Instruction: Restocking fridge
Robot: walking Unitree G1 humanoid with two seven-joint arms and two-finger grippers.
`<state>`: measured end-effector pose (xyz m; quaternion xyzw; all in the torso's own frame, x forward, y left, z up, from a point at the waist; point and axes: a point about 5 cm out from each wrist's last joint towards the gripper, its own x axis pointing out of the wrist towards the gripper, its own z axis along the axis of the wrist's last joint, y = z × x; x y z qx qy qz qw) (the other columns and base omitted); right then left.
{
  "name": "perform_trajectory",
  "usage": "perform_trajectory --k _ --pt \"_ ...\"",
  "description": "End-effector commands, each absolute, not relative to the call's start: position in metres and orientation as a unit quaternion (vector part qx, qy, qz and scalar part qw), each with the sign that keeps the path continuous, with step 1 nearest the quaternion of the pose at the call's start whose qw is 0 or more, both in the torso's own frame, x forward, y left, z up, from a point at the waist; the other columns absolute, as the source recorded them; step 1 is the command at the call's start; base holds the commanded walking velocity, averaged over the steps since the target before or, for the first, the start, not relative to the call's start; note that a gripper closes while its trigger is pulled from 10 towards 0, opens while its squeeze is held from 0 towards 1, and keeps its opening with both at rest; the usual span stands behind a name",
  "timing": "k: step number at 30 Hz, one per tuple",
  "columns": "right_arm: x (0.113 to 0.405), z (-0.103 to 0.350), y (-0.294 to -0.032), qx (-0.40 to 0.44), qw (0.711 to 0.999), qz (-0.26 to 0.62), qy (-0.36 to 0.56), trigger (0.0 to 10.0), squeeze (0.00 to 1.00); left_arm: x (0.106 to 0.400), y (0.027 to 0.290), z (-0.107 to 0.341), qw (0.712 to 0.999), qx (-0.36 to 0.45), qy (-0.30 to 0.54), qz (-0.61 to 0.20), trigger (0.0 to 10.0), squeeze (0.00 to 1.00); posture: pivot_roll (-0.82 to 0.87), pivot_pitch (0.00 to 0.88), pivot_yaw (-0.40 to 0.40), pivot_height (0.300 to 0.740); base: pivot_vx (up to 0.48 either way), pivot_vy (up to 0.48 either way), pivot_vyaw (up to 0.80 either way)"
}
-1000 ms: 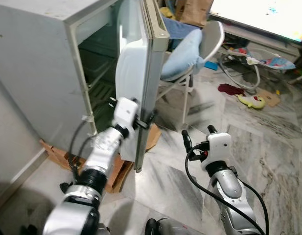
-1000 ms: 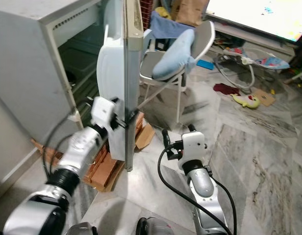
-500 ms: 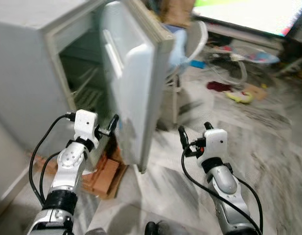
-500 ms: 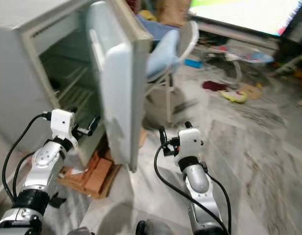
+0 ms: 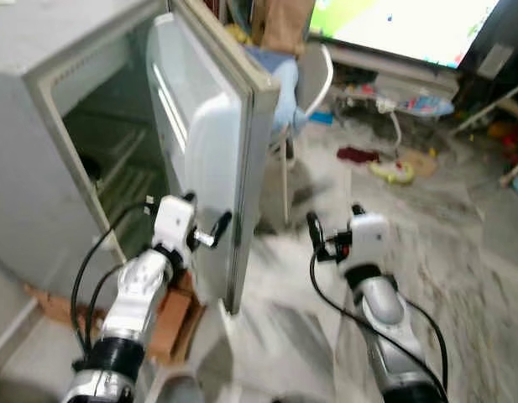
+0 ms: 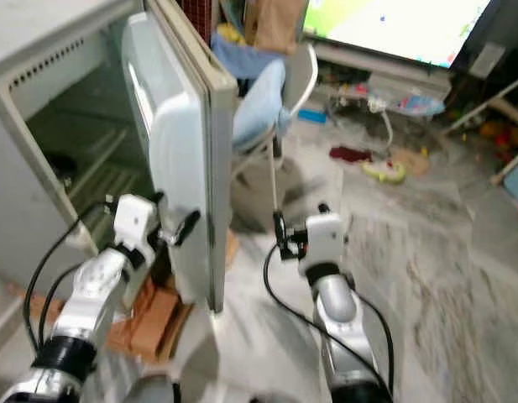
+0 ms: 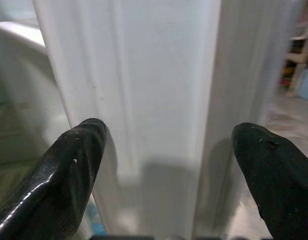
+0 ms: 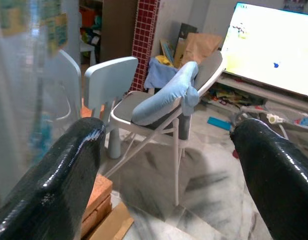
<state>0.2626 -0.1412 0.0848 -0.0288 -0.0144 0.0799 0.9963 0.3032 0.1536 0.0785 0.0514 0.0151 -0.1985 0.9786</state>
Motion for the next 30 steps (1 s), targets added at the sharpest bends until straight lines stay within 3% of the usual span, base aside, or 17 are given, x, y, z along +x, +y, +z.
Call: perform_trajectory --k 1,4,10,16,21,24,26,30 --pt "0.262 0.082 -0.148 -0.033 0.997 0.066 -0.009 10.0 0.0 0.317 0.134 0.099 0.975 0.041 -0.019 -0.216 10.0 0.0 0.03 0.024 -0.105 0.74 0.48 0.0 0.0" --pt "0.263 0.083 -0.147 -0.032 0.997 0.067 -0.011 10.0 0.0 0.317 0.123 0.099 0.971 0.037 -0.018 -0.235 10.0 0.0 0.03 0.024 -0.105 0.74 0.48 0.0 0.0" --pt "0.269 0.085 -0.149 -0.036 0.997 0.063 -0.016 10.0 0.0 0.322 0.069 0.114 0.941 0.034 -0.039 -0.336 10.0 0.0 0.03 0.008 -0.107 0.74 0.48 0.0 0.0" --pt "0.267 0.085 -0.15 -0.037 0.998 0.055 -0.018 10.0 0.0 0.319 0.046 0.121 0.917 0.03 -0.044 -0.395 10.0 0.0 0.01 0.0 -0.095 0.74 0.471 0.0 0.0" --pt "0.265 0.083 -0.151 -0.037 0.998 0.051 -0.017 10.0 0.0 0.319 0.054 0.115 0.92 0.038 -0.035 -0.388 10.0 0.0 0.02 0.0 -0.091 0.74 0.332 0.0 0.0" --pt "0.266 0.083 -0.151 -0.037 0.998 0.047 -0.019 10.0 0.0 0.322 0.073 0.112 0.934 0.035 -0.029 -0.355 10.0 0.0 0.02 0.0 -0.092 0.74 0.0 0.0 0.0" --pt "0.267 0.084 -0.152 -0.039 0.998 0.044 -0.022 10.0 0.0 0.323 0.1 0.109 0.949 0.033 -0.025 -0.311 10.0 0.0 0.02 0.0 -0.094 0.74 0.0 0.0 0.0" --pt "0.269 0.084 -0.153 -0.041 0.998 0.041 -0.022 10.0 0.0 0.316 0.118 0.109 0.956 0.029 -0.026 -0.292 10.0 0.0 0.03 0.0 -0.093 0.74 0.0 0.0 0.0"
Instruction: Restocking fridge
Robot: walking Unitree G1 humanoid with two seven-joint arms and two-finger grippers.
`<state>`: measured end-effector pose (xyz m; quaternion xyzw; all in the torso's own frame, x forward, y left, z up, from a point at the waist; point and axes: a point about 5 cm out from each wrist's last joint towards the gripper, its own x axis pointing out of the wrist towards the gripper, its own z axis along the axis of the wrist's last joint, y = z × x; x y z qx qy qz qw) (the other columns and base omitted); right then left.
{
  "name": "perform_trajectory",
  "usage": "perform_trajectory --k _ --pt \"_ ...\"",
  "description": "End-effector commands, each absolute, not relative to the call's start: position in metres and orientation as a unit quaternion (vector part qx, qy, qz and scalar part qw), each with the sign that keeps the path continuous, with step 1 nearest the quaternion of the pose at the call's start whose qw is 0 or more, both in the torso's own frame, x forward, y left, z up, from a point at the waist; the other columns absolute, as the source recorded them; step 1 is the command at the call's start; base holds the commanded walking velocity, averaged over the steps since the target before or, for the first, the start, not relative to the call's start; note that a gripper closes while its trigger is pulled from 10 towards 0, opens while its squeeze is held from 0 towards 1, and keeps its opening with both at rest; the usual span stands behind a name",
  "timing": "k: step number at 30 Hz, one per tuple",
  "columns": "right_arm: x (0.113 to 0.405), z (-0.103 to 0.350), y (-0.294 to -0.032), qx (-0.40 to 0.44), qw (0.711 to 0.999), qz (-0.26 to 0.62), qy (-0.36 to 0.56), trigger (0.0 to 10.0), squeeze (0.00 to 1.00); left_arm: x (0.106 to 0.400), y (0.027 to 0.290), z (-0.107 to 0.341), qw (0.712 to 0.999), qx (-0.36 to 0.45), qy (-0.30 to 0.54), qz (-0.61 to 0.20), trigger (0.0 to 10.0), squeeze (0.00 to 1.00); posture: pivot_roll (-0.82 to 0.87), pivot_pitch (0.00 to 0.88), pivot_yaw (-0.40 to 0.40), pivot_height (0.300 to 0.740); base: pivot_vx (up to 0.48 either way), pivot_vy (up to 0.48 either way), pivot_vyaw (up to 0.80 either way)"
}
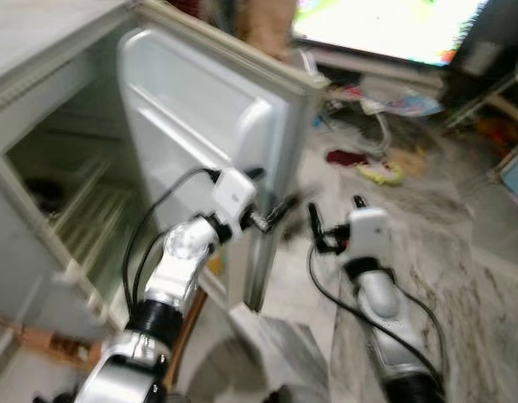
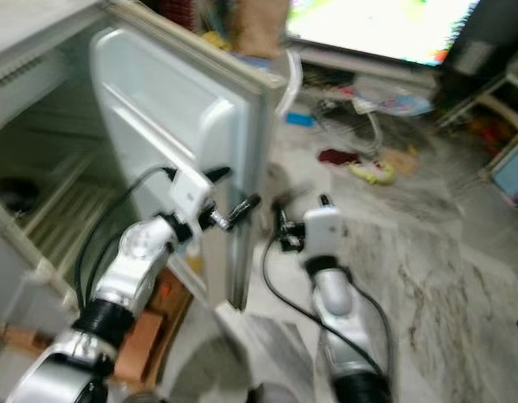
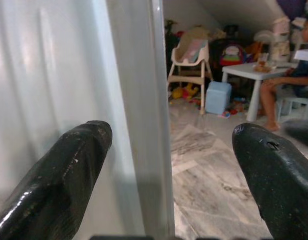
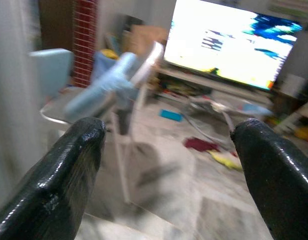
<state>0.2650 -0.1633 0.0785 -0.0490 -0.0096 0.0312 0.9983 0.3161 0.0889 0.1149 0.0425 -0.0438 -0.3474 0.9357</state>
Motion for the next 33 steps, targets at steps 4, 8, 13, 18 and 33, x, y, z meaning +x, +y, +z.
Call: perform_trajectory --k 4,8,13,18,33 --pt "0.27 0.083 -0.154 -0.043 0.998 0.038 -0.019 10.0 0.0 0.302 0.13 0.109 0.956 0.019 -0.026 -0.29 10.0 0.0 0.03 0.0 -0.089 0.74 0.0 0.0 -0.16" --pt "0.271 0.083 -0.155 -0.046 0.998 0.033 -0.021 10.0 0.0 0.285 0.146 0.101 0.96 0.011 -0.009 -0.28 10.0 0.0 0.03 0.0 -0.087 0.74 0.0 0.0 -0.76" --pt "0.271 0.081 -0.155 -0.047 0.998 0.032 -0.022 10.0 0.0 0.277 0.168 0.085 0.973 0.017 0.014 -0.229 10.0 0.0 0.03 0.0 -0.087 0.74 0.0 0.0 -0.8" --pt "0.272 0.081 -0.153 -0.049 0.998 0.032 -0.023 10.0 0.0 0.274 0.175 0.077 0.978 0.023 0.037 -0.204 10.0 0.0 0.03 0.0 -0.092 0.74 0.0 0.0 -0.77" --pt "0.277 0.085 -0.154 -0.049 0.998 0.018 -0.032 10.0 0.0 0.298 0.086 0.092 0.927 0.062 0.007 -0.369 10.0 0.0 0.01 0.0 -0.081 0.74 0.0 0.0 -0.15"
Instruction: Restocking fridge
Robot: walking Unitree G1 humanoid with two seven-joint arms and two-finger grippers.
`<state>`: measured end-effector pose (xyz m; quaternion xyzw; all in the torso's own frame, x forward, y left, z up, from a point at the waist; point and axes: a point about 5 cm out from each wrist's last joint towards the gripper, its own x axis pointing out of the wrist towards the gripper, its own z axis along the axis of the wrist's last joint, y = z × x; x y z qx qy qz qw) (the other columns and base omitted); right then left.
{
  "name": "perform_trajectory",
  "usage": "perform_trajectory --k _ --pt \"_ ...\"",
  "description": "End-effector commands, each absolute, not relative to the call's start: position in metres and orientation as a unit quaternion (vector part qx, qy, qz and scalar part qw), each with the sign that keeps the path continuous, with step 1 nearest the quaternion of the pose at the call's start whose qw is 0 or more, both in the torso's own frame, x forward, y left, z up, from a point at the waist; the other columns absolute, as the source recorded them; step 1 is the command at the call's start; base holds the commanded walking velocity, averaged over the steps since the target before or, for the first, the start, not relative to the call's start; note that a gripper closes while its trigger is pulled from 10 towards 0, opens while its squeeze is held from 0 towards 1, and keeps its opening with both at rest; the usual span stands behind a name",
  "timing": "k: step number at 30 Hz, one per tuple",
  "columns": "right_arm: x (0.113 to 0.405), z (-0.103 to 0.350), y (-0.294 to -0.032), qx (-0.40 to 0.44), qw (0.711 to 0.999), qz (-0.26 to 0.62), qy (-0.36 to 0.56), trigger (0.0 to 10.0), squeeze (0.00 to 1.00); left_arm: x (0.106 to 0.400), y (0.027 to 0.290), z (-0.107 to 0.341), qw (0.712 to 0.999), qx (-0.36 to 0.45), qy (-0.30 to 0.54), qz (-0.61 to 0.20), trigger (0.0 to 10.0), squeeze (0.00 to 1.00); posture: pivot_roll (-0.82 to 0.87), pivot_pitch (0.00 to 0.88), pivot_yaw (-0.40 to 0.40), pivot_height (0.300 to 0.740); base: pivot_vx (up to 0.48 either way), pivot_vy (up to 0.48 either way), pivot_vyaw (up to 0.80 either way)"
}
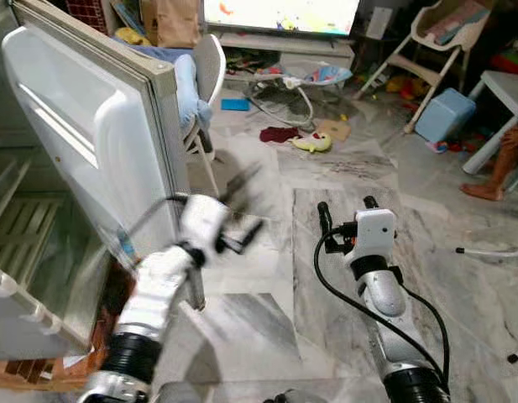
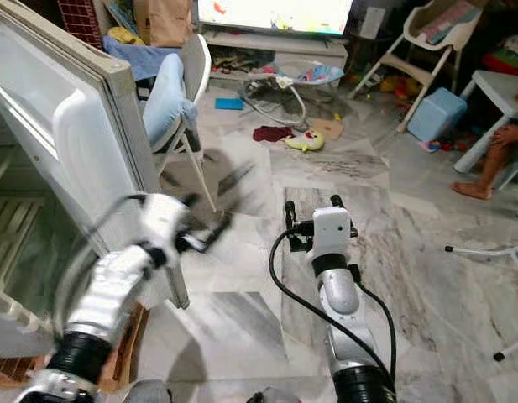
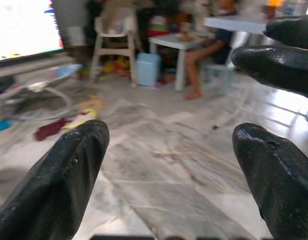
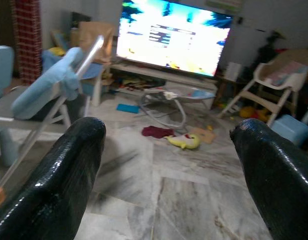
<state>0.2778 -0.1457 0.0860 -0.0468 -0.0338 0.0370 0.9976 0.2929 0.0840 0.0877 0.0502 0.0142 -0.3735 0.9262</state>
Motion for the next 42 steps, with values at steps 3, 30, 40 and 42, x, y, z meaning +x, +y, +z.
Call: perform_trajectory --k 3,30,40,42 --pt "0.274 0.083 -0.158 -0.049 0.998 0.014 -0.031 10.0 0.0 0.296 0.105 0.087 0.938 0.044 0.02 -0.342 10.0 0.0 0.01 0.0 -0.079 0.74 0.0 0.0 -0.71" --pt "0.273 0.077 -0.138 -0.062 0.994 0.085 -0.027 10.0 0.0 0.232 0.246 0.037 0.995 0.024 0.101 0.008 10.0 0.0 0.06 0.0 -0.104 0.74 0.0 0.0 0.15" --pt "0.272 0.073 -0.143 -0.058 0.995 0.079 -0.022 10.0 0.0 0.232 0.249 0.035 0.994 0.022 0.104 0.039 10.0 0.0 0.06 0.0 -0.099 0.74 0.0 0.0 0.8" --pt "0.272 0.073 -0.144 -0.059 0.995 0.079 -0.021 10.0 0.0 0.232 0.249 0.034 0.993 0.022 0.104 0.041 10.0 0.0 0.06 0.0 -0.1 0.74 0.0 0.0 0.8"
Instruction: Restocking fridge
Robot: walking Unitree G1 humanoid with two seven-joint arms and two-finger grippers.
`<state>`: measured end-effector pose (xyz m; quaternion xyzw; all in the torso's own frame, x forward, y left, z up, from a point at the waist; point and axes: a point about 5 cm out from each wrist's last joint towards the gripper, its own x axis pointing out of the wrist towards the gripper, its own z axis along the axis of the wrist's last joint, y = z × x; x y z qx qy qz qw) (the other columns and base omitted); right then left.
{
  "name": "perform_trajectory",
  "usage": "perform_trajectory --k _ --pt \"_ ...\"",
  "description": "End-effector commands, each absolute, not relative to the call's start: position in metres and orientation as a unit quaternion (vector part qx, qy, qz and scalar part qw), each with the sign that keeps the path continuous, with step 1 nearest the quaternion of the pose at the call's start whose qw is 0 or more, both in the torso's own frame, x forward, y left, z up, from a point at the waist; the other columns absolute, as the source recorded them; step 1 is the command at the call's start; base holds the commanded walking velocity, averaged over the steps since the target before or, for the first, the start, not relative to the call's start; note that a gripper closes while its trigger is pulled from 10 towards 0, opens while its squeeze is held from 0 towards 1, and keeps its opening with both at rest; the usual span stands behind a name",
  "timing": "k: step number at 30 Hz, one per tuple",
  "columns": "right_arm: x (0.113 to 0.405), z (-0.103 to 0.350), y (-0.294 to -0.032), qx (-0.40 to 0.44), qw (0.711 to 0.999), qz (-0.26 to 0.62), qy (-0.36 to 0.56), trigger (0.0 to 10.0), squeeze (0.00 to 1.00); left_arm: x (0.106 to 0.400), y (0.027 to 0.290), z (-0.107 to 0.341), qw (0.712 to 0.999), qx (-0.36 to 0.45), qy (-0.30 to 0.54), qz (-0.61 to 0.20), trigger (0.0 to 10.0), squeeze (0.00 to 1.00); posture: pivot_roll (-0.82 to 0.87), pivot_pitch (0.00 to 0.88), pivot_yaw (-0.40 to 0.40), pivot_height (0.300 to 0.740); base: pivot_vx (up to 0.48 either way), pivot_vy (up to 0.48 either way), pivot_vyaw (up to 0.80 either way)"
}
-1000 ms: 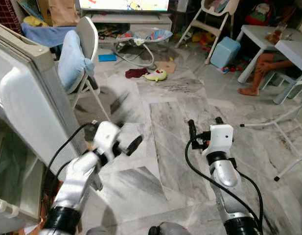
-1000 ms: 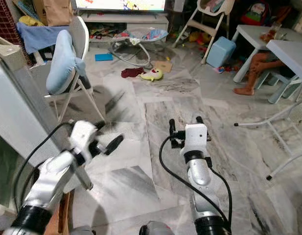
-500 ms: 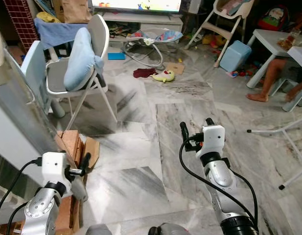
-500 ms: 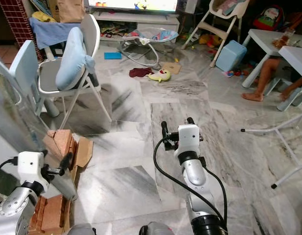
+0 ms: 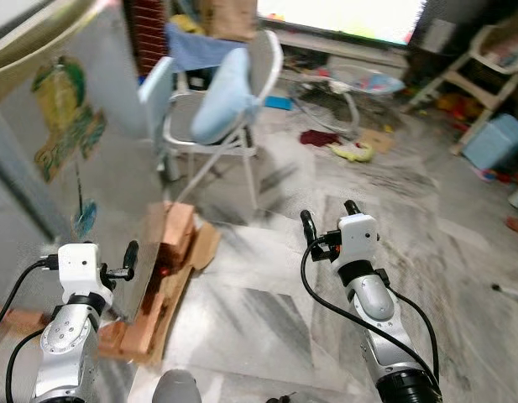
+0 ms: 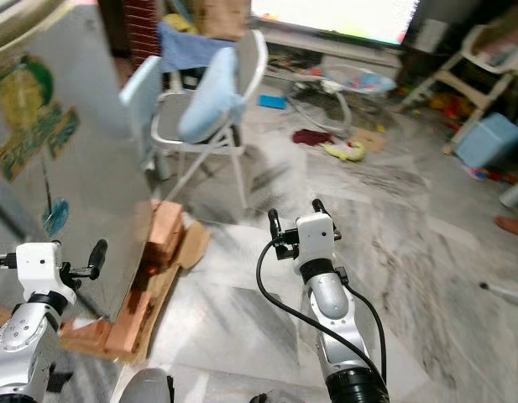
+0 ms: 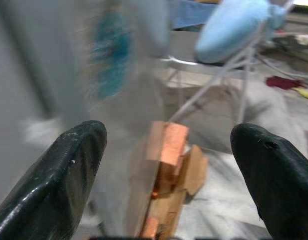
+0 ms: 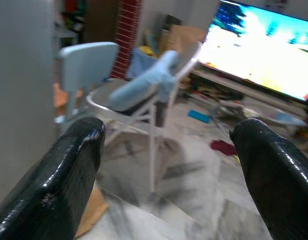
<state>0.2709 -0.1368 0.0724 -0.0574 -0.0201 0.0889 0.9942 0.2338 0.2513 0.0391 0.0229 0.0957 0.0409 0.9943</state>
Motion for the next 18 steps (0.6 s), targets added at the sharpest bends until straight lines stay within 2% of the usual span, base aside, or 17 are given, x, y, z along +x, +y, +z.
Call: perform_trajectory --k 1,5,9,18 --pt "0.272 0.073 -0.144 -0.059 0.995 0.079 -0.021 10.0 0.0 0.231 0.249 0.033 0.993 0.025 0.106 0.047 10.0 0.0 0.06 0.0 -0.103 0.74 0.0 0.0 0.8" --pt "0.273 0.07 -0.145 -0.06 0.995 0.078 -0.015 10.0 0.0 0.231 0.249 0.032 0.992 0.024 0.108 0.056 10.0 0.0 0.07 0.0 -0.106 0.74 0.0 0.0 0.75" --pt "0.273 0.07 -0.146 -0.047 0.996 0.074 -0.017 10.0 0.0 0.234 0.248 0.035 0.994 0.023 0.101 0.045 10.0 0.0 0.07 0.0 -0.106 0.74 0.0 0.0 0.0" --pt "0.279 0.07 -0.152 -0.062 0.996 0.056 -0.015 10.0 0.0 0.244 0.244 0.041 0.995 0.029 0.093 0.024 10.0 0.0 0.06 0.0 -0.097 0.74 0.0 0.459 0.0"
